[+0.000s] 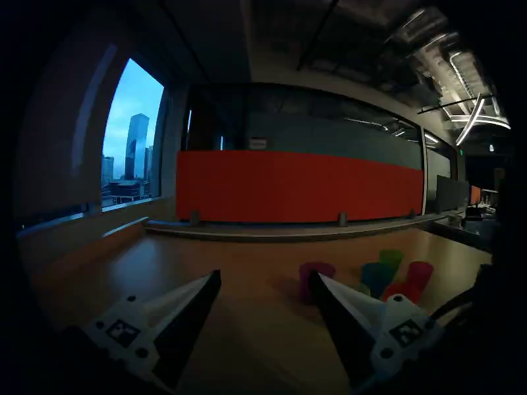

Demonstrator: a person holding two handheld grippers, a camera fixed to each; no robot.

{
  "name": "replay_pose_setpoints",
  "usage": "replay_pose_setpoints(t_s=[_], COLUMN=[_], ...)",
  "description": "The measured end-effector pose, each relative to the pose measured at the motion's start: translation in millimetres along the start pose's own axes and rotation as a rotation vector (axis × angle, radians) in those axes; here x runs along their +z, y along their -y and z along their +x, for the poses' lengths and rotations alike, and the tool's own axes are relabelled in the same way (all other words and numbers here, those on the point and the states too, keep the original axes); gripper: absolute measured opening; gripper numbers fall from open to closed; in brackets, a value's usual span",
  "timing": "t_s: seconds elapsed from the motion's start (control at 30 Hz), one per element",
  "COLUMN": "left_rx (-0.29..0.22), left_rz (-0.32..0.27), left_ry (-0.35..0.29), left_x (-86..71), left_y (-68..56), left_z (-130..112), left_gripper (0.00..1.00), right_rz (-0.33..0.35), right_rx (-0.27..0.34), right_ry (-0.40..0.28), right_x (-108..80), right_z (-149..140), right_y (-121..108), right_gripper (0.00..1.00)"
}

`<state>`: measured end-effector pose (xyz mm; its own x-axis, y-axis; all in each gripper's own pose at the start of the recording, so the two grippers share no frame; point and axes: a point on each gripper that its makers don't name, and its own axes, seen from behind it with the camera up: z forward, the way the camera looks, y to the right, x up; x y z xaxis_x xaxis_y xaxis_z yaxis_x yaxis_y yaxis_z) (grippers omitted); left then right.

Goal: Pour water

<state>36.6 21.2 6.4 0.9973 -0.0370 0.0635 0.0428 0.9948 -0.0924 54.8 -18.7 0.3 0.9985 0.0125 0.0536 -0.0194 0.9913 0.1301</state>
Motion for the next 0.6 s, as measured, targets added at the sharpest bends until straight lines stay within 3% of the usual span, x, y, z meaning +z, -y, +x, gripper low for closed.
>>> replay_pose_setpoints(t_s=[0.6], left_rx=[0.041], left_rz=[-0.087], left_ry=[-0.017], left_x=[15.7], left_y=[-14.1], left_z=[90.5], left_gripper=[0.99], right_rz=[0.003], right_rx=[-0.025], right_ry=[0.022], right_x=[15.3], right_z=[80.5], right_y=[-9.7], right_gripper=[0.99])
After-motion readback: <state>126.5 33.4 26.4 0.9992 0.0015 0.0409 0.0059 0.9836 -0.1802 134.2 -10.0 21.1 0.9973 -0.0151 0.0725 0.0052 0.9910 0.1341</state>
